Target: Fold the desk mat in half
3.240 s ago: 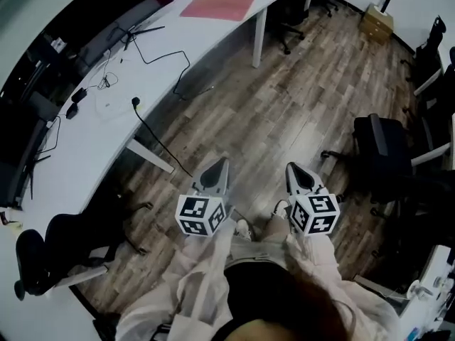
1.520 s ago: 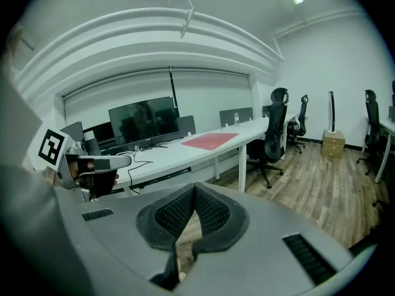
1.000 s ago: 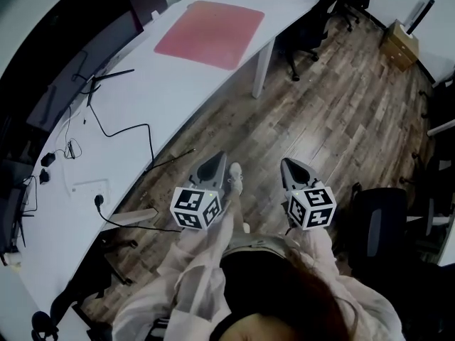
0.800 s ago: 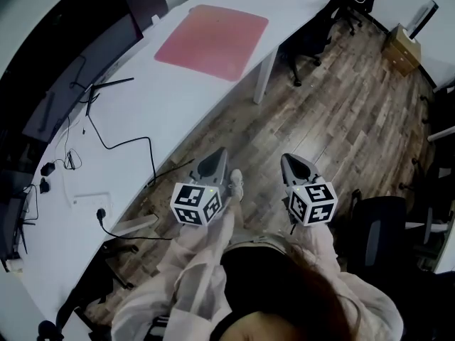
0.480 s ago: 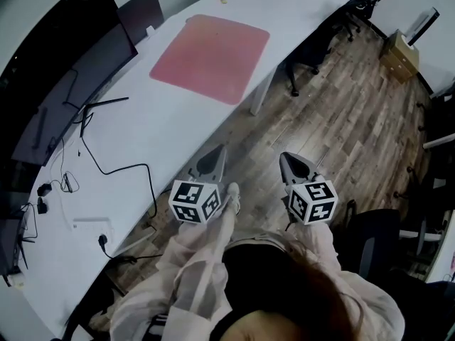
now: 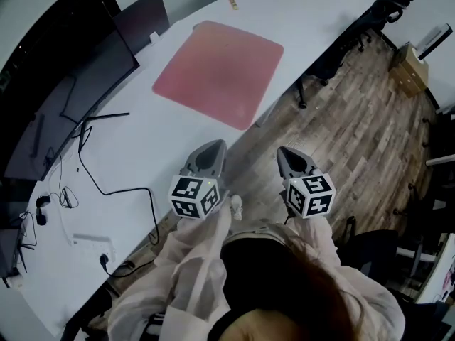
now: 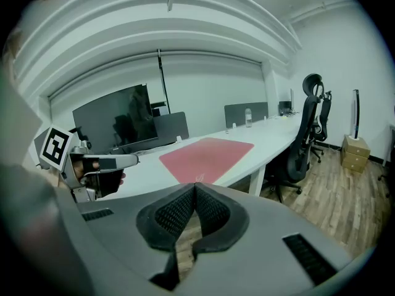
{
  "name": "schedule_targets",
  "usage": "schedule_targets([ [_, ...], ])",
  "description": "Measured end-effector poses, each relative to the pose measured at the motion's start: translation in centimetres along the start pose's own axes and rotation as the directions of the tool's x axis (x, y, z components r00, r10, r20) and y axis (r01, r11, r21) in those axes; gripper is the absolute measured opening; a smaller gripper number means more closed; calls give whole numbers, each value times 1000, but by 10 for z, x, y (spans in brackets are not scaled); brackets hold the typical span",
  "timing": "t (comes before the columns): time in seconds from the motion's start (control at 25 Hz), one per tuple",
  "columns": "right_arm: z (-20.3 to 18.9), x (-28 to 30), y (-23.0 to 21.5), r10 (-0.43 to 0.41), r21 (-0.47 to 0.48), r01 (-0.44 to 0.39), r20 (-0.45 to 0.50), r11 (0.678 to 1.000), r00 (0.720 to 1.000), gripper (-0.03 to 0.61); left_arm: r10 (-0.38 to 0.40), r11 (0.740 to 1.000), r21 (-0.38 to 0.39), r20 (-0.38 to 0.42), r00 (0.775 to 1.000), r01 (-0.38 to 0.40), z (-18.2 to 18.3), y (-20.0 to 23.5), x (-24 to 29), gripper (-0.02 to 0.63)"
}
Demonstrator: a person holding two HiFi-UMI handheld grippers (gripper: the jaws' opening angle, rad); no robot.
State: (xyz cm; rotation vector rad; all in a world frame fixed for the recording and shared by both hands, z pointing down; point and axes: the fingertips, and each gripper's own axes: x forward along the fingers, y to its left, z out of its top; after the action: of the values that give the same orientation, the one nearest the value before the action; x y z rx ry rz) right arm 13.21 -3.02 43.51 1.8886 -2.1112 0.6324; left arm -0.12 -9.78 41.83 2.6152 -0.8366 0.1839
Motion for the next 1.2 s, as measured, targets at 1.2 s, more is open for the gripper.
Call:
schedule_targets([
  [1.2, -45, 178, 18, 272, -697, -620, -557, 360, 784, 172, 173, 971, -159, -51, 983, -180, -36, 80, 70, 23],
])
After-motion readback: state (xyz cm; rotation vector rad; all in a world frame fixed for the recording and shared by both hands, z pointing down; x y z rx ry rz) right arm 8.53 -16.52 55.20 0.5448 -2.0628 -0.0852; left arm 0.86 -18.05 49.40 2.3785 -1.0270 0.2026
